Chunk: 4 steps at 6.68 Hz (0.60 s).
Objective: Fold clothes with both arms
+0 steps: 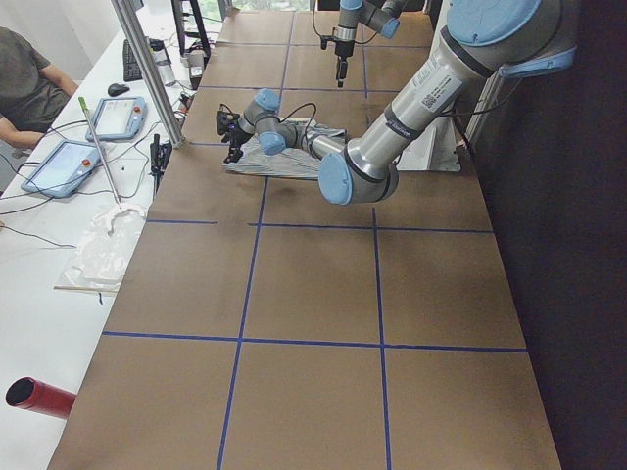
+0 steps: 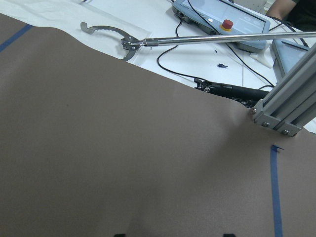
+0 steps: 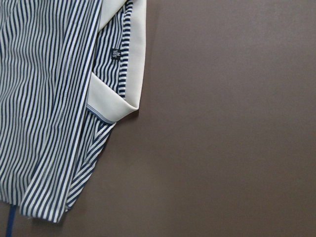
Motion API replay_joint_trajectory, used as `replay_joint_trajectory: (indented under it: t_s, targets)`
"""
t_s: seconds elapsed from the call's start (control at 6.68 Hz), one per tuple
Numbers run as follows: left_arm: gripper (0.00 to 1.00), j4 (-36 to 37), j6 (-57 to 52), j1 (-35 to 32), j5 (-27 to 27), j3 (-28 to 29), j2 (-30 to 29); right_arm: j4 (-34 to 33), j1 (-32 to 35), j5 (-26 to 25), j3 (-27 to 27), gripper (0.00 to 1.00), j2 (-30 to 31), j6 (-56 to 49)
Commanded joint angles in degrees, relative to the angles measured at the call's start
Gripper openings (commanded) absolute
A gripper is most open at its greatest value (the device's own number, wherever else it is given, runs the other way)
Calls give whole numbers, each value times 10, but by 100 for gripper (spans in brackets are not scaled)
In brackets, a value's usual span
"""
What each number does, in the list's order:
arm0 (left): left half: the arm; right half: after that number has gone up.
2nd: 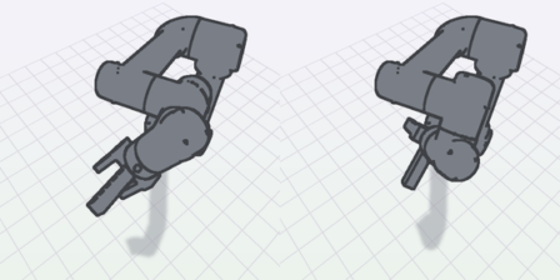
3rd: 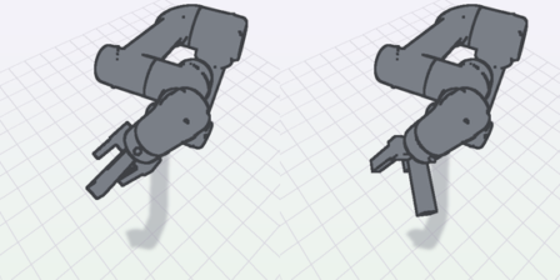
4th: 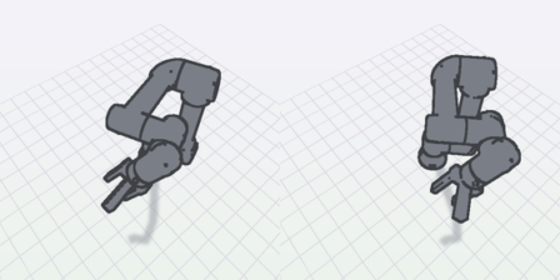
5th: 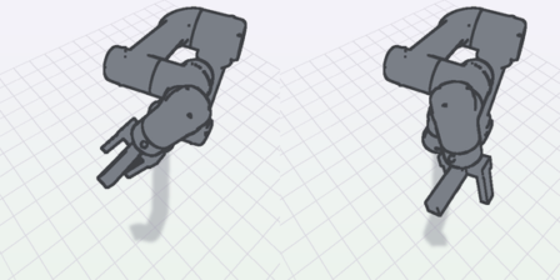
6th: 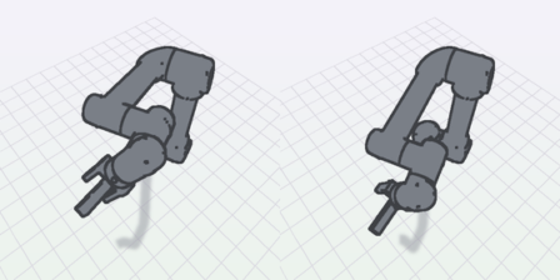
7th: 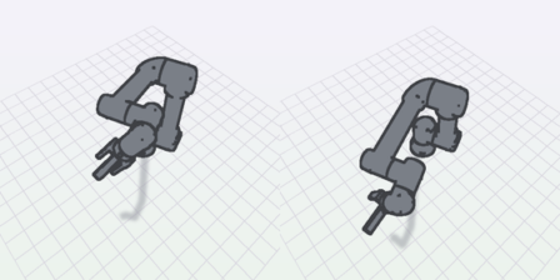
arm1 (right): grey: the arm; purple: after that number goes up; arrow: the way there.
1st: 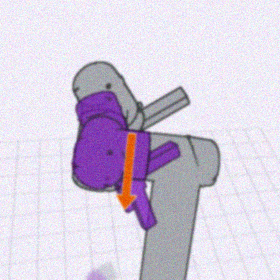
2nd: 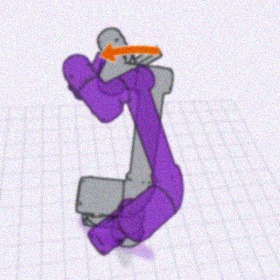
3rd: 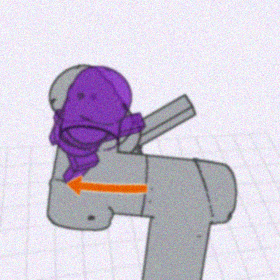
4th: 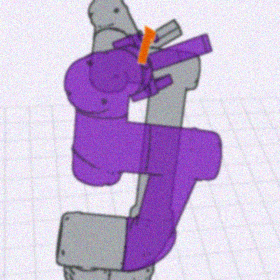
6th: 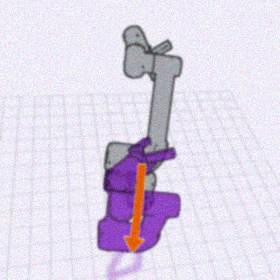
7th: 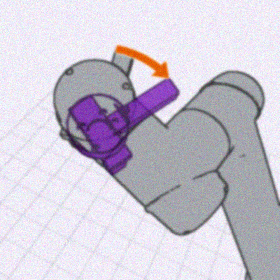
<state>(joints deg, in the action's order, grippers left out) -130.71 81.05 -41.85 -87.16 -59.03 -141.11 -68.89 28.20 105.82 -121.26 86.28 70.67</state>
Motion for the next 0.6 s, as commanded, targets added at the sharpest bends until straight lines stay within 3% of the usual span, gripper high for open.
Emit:
replay_joint_trajectory:
  t_s: [0.0, 0.15, 0.3, 0.45]
  targets:
    - [100, 14, -5, -3, -63, -61, 34, -121, -23, -46, 7, 100, -61, 0]
    - [100, 58, -7, -3, -83, -118, 66, -222, -38, -73, 32, 100, -153, -1]
    - [100, 114, -11, -3, -84, -198, 107, -263, -52, -87, 71, 100, -219, -3]
    - [100, 164, -54, -4, -84, -258, 133, -260, -69, -112, 91, 100, -232, -11]
